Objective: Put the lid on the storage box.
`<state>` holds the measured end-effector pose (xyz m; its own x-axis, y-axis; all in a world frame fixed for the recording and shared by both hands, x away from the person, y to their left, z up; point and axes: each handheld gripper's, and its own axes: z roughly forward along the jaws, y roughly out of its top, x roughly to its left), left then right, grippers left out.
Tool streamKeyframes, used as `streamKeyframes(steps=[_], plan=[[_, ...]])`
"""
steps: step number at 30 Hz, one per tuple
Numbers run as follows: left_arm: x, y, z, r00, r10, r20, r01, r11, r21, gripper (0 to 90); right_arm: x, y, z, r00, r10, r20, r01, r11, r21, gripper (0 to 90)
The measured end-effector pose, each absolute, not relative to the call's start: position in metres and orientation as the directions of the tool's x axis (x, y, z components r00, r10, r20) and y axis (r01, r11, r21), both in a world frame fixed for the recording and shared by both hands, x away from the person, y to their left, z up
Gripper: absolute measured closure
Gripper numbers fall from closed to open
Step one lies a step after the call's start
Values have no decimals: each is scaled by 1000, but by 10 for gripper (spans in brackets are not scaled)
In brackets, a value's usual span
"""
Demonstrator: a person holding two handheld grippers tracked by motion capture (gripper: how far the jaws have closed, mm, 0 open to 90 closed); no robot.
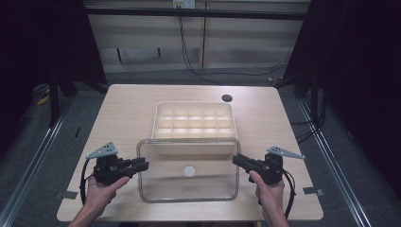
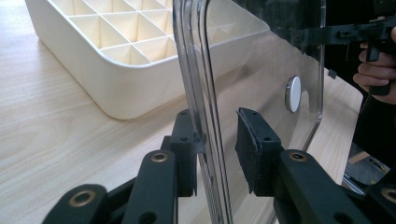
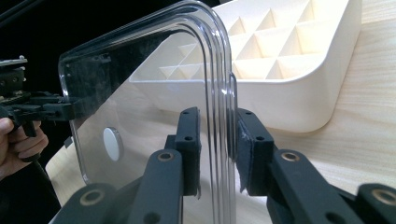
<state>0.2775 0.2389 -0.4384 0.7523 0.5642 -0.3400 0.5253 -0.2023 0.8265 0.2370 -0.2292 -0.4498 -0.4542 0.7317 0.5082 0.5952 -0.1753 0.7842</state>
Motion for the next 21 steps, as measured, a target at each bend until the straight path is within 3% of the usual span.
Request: streamKeyframes(steps=[21], plan=[[276, 240, -417, 763, 561, -322, 484, -166, 859, 727, 240, -229, -435, -468, 732, 495, 568, -179, 803, 713]])
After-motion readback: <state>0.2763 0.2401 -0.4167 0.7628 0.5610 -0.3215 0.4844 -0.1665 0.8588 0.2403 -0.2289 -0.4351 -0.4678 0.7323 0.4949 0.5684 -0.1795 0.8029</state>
